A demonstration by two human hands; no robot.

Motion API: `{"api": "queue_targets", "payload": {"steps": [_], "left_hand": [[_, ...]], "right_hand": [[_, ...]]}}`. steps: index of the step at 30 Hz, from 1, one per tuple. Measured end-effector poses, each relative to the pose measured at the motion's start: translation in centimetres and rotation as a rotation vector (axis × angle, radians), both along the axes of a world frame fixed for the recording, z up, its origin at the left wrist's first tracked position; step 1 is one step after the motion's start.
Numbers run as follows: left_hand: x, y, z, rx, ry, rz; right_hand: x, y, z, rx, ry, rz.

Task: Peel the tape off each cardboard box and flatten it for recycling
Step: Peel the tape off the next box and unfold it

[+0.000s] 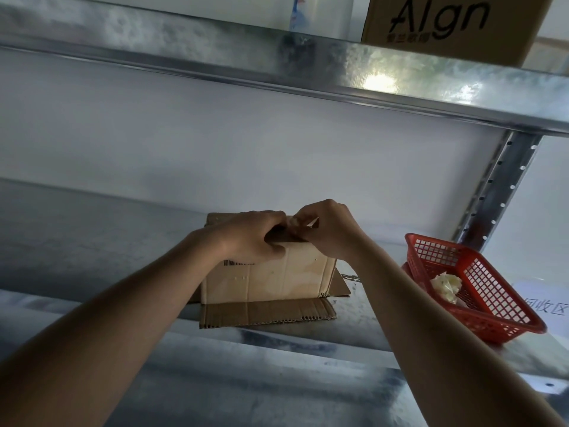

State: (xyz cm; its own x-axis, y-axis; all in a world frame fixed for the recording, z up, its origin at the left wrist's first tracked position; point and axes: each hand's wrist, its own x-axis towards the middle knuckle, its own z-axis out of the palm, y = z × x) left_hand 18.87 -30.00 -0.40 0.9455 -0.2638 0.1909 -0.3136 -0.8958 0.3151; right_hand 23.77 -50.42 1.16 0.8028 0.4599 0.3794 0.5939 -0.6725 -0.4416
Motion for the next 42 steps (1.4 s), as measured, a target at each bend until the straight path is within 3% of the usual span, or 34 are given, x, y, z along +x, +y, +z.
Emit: {"api": "queue_targets", "payload": {"steps": [6, 9, 13, 19, 23, 27, 35, 39, 42], "left_hand": [[0.0, 0.1, 0.0, -0.021, 0.019, -0.002], [-0.1, 0.1, 0.0, -0.03, 0.039, -0.001], [-0.1, 0.0, 0.1, -0.009, 0.034, 0.003], [-0.2, -0.1, 0.1, 0.023, 0.018, -0.012], [-0.4, -0.1, 0.0, 0.018, -0.019, -0.031], [-0.3, -0.1, -0.4, 0.047, -0.078, -0.031], [-0.2, 0.4, 0.0, 0.117, -0.111, -0.044], [-0.4, -1.6, 1.2, 0.316, -0.113, 0.051], [-0.5, -3.6, 1.0, 0.362, -0.056, 0.086]], "right_hand": [[0.2, -0.5, -0.4, 0.105, -0.176, -0.17], [0.4, -1.6, -0.3, 0.045, -0.268, -0.21], [0.2, -2.2, -0.7, -0.136, -0.139, -0.077], [-0.3, -2.6, -1.0, 0.057, -0.143, -0.033], [-0.2, -2.2, -1.4, 0.253, -0.115, -0.124], [0.0, -1.7, -1.9, 0.068, -0.081, -0.245], [-0.1, -2.3, -2.4, 0.146, -0.117, -0.317], [-0.3, -2.3, -2.7, 0.335, -0.046, -0.331], [-0.4, -2.8, -2.5, 0.721, 0.216, -0.264]]}}
